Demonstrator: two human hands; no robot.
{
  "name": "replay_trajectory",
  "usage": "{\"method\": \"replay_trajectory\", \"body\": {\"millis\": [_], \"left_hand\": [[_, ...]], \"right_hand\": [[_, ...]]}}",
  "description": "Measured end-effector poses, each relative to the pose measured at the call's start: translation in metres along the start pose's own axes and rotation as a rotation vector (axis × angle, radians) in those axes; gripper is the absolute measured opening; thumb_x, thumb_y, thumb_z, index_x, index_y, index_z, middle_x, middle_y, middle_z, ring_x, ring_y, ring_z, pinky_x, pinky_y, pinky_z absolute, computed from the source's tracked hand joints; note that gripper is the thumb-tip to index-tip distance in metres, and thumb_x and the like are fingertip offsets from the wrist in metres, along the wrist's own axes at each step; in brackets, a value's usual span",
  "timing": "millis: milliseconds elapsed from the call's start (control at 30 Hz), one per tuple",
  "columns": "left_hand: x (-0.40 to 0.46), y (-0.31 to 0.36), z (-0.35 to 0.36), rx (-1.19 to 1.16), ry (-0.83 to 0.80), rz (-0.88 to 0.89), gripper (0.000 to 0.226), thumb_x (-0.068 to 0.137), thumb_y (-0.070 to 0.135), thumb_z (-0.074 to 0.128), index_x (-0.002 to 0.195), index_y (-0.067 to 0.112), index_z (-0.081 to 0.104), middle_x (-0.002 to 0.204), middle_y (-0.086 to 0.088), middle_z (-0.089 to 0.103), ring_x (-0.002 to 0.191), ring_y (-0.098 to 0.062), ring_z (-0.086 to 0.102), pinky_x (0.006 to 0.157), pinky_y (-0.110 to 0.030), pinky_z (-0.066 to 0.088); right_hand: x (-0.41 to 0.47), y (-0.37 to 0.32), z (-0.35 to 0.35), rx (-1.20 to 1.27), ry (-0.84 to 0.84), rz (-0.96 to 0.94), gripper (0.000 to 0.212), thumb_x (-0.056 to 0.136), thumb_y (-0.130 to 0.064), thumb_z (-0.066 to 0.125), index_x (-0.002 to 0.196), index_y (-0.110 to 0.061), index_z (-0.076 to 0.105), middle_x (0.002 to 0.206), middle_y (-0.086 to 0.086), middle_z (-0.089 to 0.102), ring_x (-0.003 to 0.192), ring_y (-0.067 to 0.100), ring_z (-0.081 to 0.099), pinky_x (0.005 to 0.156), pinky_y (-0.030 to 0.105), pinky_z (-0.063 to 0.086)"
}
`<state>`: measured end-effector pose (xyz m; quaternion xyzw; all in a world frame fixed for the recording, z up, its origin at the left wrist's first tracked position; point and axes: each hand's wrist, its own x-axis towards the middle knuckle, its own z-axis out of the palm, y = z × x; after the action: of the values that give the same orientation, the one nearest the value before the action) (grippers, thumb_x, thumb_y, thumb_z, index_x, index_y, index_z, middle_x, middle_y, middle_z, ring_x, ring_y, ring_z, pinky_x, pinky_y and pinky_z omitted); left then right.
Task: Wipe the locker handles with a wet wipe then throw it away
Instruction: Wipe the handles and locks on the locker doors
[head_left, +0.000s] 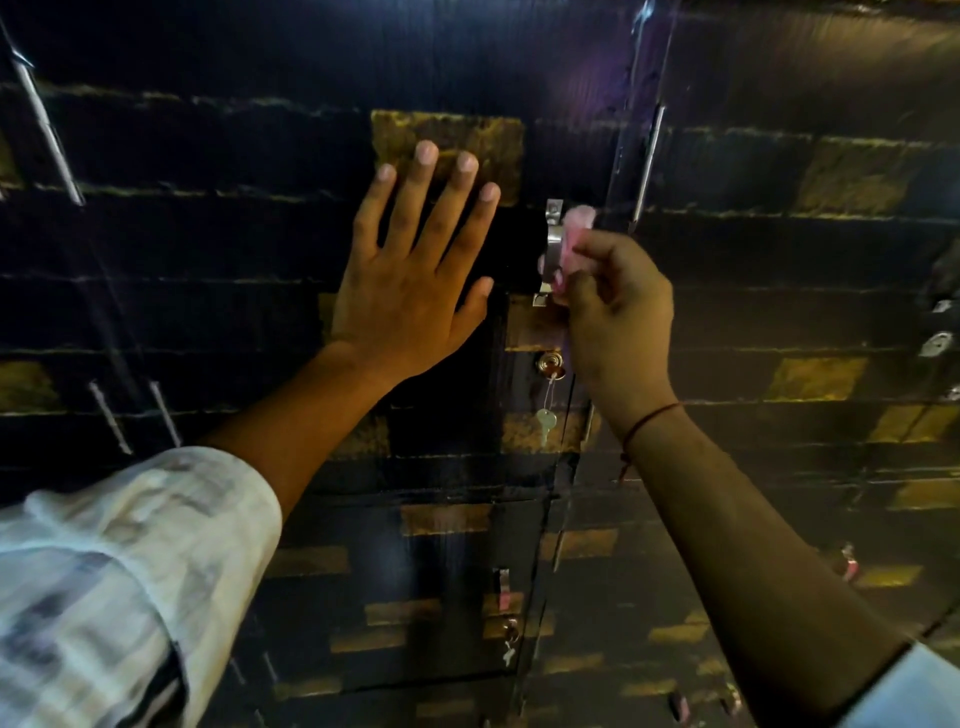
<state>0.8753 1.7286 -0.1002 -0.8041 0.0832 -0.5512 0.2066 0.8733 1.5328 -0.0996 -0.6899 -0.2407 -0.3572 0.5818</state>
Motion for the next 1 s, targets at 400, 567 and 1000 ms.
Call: {"method": "replay_trajectory", "body": {"millis": [400,567,1000], "left_hand": [[0.001,-0.001,-0.001,0.032,0.011,-0.004,0.07,0.107,0.049,0.029,0.164,0.01,0.016,0.169,-0.018,0.014,0.155,-0.044,0.012,0.125,-0.059,0.01],[0.0,0.0,0.0,0.046,0.032,-0.008,0.071,0.105,0.049,0.033,0.163,0.011,0.018,0.169,-0.017,0.015,0.155,-0.043,0.012,0.126,-0.058,0.01],[-0.016,0.024,0.013,0.02,0.116,-0.109,0.068,0.105,0.041,0.035,0.163,0.007,0.02,0.17,-0.017,0.014,0.157,-0.038,0.009,0.126,-0.059,0.006]], "right_hand": [[0.033,-0.023,-0.028,-0.314,-0.567,0.129,0.029,0.095,-0.004,0.058,0.078,-0.025,0.069,0.093,-0.008,0.07,0.09,0.003,0.064,0.079,0.018,0.052],[0.012,-0.011,-0.024,-0.372,-0.174,-0.034,0.016,0.097,-0.005,0.059,0.105,-0.007,0.072,0.101,-0.004,0.068,0.083,-0.002,0.059,0.076,0.0,0.046],[-0.006,0.031,0.003,-0.429,0.007,-0.37,0.015,0.089,-0.023,0.069,0.083,-0.01,0.065,0.087,0.008,0.063,0.078,0.018,0.057,0.071,0.032,0.048]]}}
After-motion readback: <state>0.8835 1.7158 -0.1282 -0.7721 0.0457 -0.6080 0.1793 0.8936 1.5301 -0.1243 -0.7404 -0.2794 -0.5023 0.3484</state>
